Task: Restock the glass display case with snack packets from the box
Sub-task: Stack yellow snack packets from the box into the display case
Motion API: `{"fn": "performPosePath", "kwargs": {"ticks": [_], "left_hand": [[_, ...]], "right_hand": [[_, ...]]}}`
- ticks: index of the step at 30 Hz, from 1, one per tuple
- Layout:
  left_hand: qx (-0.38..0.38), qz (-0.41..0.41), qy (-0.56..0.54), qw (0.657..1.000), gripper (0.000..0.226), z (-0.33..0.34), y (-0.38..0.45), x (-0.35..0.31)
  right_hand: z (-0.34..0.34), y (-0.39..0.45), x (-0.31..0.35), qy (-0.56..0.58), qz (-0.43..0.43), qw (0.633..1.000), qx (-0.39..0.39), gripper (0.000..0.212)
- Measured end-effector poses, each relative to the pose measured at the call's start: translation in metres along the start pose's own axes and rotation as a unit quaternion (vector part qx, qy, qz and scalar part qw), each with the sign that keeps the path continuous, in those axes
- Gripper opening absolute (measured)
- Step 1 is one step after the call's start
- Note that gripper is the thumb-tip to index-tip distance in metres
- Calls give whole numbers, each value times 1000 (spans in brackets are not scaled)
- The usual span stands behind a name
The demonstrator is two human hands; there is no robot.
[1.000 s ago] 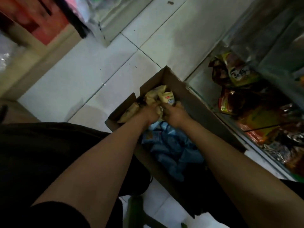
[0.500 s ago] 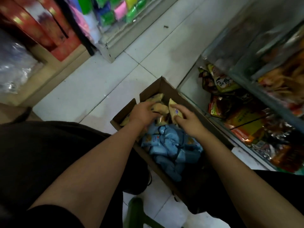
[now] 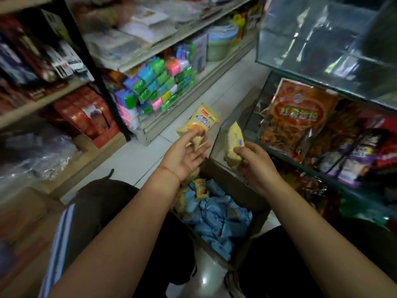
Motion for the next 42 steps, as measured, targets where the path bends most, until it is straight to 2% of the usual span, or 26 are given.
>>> {"fn": "performPosePath", "kwargs": {"ticks": [3,5,6,9,11,14,18,21,24,27,29,32,33,36,39,41,42], "left_hand": [[23,-28,160,986,41,16,-13,11],[44,-42,259,964,31,25,-21,16],[59,-55,272,959,27,28,-23,18],[124,-56,263,955,39,37,-28,14],[156,-39,285,945,44,45,-31,10],[158,-14,300,941,35,58,-37,10],[134,10,302,944,31,83,-55,14],[155,45,308,938,26,121,-80,9],[193,85,309,927,36,169,-106,8],[219,124,321,913,38,216,-130,16],[206,173,365,891,35,245,-143,26],[208,263,464,820,28,281,-154,46],[223,301,502,780,30,292,-157,52],[260,400,628,615,39,320,-161,70],[272,392,711,517,49,338,-158,88],[255,375,768,453,56,343,-152,96],[245,372,779,441,58,345,-149,98]], "right_hand": [[5,-17,7,-29,-30,999,18,55],[7,-25,14,-51,-57,997,9,53],[5,-30,20,-88,-70,994,-14,54],[-1,-35,34,-191,-92,975,-63,56],[-4,-33,40,-160,-57,984,-49,53],[-8,-40,48,-89,-45,994,-39,47],[-21,-67,70,-109,-85,989,-42,37],[-40,-91,104,-124,-112,984,-63,29],[-68,-125,143,-108,-155,976,-108,27],[-102,-162,180,-60,-213,964,-147,37],[-134,-182,202,-25,-242,946,-216,44],[-184,-209,229,22,-290,906,-307,37],[-200,-215,236,30,-309,894,-324,33],[-239,-226,248,14,-328,871,-364,32],[-263,-220,253,-51,-309,875,-368,27],[-271,-206,251,-102,-278,888,-352,28],[-274,-198,249,-123,-258,895,-344,32]]}}
Point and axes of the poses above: each hand's wrist, its own y-axis towards the middle knuckle, its own z-axis out of the palm, x = y × z, the point moved 3 cm from there along y, towards the middle knuckle, and after that the axes turned 8 degrees about -y, right-handed, at the moved point
